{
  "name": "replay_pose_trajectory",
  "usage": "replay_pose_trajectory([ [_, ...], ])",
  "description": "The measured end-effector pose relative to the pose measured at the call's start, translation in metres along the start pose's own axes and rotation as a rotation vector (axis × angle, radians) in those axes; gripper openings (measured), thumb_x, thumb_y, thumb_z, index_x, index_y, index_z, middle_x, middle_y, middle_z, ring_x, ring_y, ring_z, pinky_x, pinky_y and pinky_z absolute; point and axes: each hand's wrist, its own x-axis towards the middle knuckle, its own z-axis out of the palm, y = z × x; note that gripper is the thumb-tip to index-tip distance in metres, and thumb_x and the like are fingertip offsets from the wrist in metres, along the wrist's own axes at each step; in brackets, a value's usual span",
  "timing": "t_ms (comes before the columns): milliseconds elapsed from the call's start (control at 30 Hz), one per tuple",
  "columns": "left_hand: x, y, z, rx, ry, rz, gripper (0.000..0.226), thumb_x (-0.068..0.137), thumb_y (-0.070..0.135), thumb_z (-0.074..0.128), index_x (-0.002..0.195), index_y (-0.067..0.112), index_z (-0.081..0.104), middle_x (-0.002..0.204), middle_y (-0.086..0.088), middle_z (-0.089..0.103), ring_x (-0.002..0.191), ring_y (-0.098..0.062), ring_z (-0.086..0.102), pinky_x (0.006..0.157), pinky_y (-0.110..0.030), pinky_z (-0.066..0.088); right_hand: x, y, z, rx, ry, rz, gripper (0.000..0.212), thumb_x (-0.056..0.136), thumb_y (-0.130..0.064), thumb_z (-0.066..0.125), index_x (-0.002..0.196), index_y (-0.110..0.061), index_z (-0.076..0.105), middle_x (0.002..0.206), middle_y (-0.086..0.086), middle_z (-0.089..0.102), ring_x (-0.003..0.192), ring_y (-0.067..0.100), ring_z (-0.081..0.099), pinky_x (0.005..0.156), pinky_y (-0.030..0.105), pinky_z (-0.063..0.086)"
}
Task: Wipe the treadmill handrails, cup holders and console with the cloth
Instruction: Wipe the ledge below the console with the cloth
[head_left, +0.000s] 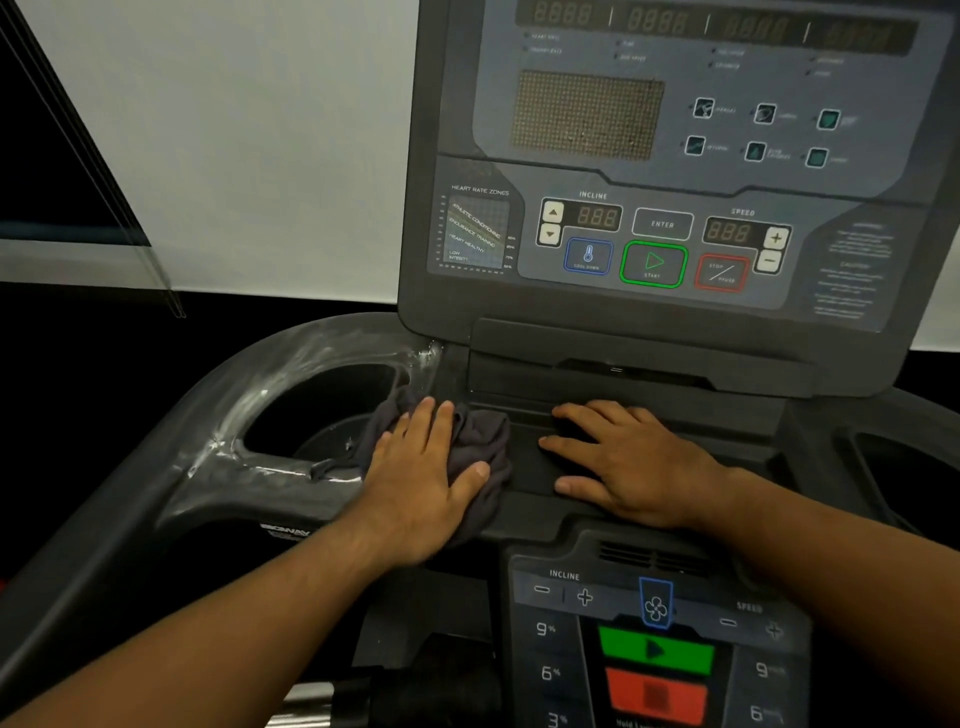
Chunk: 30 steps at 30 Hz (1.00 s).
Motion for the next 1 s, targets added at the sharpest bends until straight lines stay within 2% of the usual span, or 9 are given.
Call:
replay_pose_trajectory([
  [167, 0.061, -0.002, -0.004, 0.050, -0.031, 0.031, 0.106, 0.081, 0.073, 0.047, 0.154, 0.011, 0.002, 0.163, -0.009, 0.004, 0.150, -0.024, 0.004, 0.122, -0.042, 0.007, 0.000, 0.001, -0.001, 0.013, -0.001, -0.013, 0.074, 0.085, -0.073, 0.002, 0.147, -0.041, 0.026, 0.158, -0.003, 0.017, 0.142, 0.024, 0.020, 0.109, 0.045, 0.029],
  [300, 0.097, -0.009, -0.017, 0.035, -0.002, 0.072, 0.120, 0.057, 0.089, 0.044, 0.149, 0.013, 0.028, 0.149, -0.008, 0.034, 0.138, -0.026, 0.032, 0.118, -0.039, 0.023, 0.003, 0.006, 0.000, 0.034, -0.025, -0.024, 0.067, 0.091, -0.071, 0.016, 0.145, -0.037, 0.035, 0.156, 0.001, 0.025, 0.141, 0.026, 0.026, 0.112, 0.043, 0.026],
  [367, 0.110, -0.012, -0.024, 0.073, -0.074, 0.100, 0.121, 0.055, 0.092, 0.044, 0.149, 0.018, 0.031, 0.150, -0.008, 0.034, 0.138, -0.027, 0.032, 0.118, -0.038, 0.023, 0.005, 0.008, 0.003, 0.049, -0.005, -0.063, 0.064, 0.094, -0.068, 0.020, 0.144, -0.033, 0.040, 0.155, 0.004, 0.030, 0.142, 0.026, 0.027, 0.115, 0.043, 0.025],
  [433, 0.120, -0.015, -0.030, 0.110, -0.140, 0.102, 0.118, 0.056, 0.095, 0.040, 0.150, 0.023, 0.031, 0.155, -0.007, 0.029, 0.141, -0.026, 0.027, 0.120, -0.039, 0.019, 0.006, 0.010, 0.005, 0.055, 0.010, -0.104, 0.065, 0.093, -0.067, 0.018, 0.147, -0.035, 0.033, 0.160, -0.001, 0.018, 0.147, 0.021, 0.014, 0.118, 0.032, 0.005],
  [500, 0.127, -0.017, -0.031, 0.142, -0.150, 0.102, 0.121, 0.053, 0.100, 0.028, 0.149, 0.027, 0.034, 0.157, -0.004, 0.028, 0.143, -0.024, 0.023, 0.120, -0.039, 0.016, 0.006, 0.010, 0.007, 0.071, 0.052, -0.124, 0.064, 0.093, -0.065, 0.020, 0.149, -0.036, 0.028, 0.161, -0.007, 0.009, 0.148, 0.017, 0.005, 0.108, 0.018, -0.014],
  [567, 0.126, -0.013, -0.031, 0.167, -0.168, 0.083, 0.113, 0.062, 0.096, 0.029, 0.150, 0.024, 0.033, 0.158, -0.004, 0.027, 0.143, -0.024, 0.023, 0.121, -0.040, 0.015, 0.006, 0.010, 0.006, 0.083, 0.033, -0.126, 0.066, 0.091, -0.066, 0.019, 0.150, -0.037, 0.025, 0.161, -0.010, 0.004, 0.148, 0.015, -0.001, 0.102, 0.013, -0.019],
  [733, 0.099, -0.001, -0.020, 0.122, -0.045, 0.006, 0.105, 0.077, 0.080, 0.040, 0.152, 0.008, 0.020, 0.153, -0.014, 0.027, 0.140, -0.030, 0.028, 0.119, -0.041, 0.020, 0.006, 0.008, 0.005, 0.092, -0.004, -0.121, 0.077, 0.083, -0.071, 0.007, 0.150, -0.037, 0.023, 0.161, -0.010, 0.002, 0.148, 0.015, -0.003, 0.109, 0.018, -0.011],
  [800, 0.083, 0.000, -0.014, 0.087, -0.030, -0.009, 0.099, 0.086, 0.068, 0.044, 0.153, 0.004, 0.009, 0.159, -0.014, 0.017, 0.145, -0.029, 0.018, 0.121, -0.041, 0.014, 0.006, 0.007, 0.004, 0.093, 0.000, -0.118, 0.080, 0.081, -0.072, 0.005, 0.150, -0.036, 0.024, 0.161, -0.009, 0.004, 0.148, 0.016, -0.001, 0.109, 0.019, -0.011],
  [1000, 0.020, 0.001, -0.003, 0.084, -0.065, 0.054, 0.078, 0.097, 0.052, 0.036, 0.155, 0.017, -0.002, 0.164, -0.002, -0.005, 0.150, -0.022, -0.003, 0.120, -0.037, 0.000, 0.005, 0.008, 0.006, 0.096, -0.029, -0.106, 0.097, 0.072, -0.081, -0.011, 0.150, -0.036, 0.022, 0.162, -0.007, 0.003, 0.148, 0.018, -0.001, 0.116, 0.026, -0.004],
])
